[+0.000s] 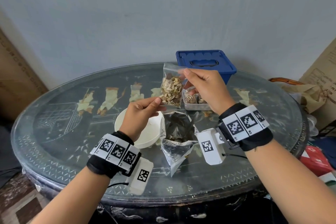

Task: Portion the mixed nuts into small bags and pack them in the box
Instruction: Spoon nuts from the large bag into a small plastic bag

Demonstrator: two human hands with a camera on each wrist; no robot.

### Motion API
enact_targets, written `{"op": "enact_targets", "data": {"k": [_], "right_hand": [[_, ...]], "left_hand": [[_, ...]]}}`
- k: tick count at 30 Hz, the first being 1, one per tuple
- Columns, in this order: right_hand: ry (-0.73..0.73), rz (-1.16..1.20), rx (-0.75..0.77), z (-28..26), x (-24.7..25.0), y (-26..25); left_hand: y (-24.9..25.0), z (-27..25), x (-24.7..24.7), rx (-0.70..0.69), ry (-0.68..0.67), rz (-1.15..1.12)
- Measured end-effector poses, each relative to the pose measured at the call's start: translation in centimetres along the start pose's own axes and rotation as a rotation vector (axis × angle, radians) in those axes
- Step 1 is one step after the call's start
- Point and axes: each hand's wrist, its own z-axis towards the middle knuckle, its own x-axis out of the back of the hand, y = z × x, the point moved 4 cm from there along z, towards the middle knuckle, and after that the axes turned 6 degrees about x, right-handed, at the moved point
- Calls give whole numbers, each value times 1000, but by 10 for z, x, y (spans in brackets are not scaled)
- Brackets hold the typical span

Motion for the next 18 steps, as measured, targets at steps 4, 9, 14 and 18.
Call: {"op": "enact_targets", "data": {"k": [4,9,14,18], "right_hand": [[-49,67,-30,-1,-1,3],[-189,78,-4,1,-5,-1],[-238,12,59,1,-10,-7],[-222,-56,81,-1,-11,-5]], "left_hand": [[0,-1,-3,46,-49,36],[21,1,-11,-84,-137,212],[24,6,-12,-184,-34,270],[24,5,-14,-245,-10,400]]}}
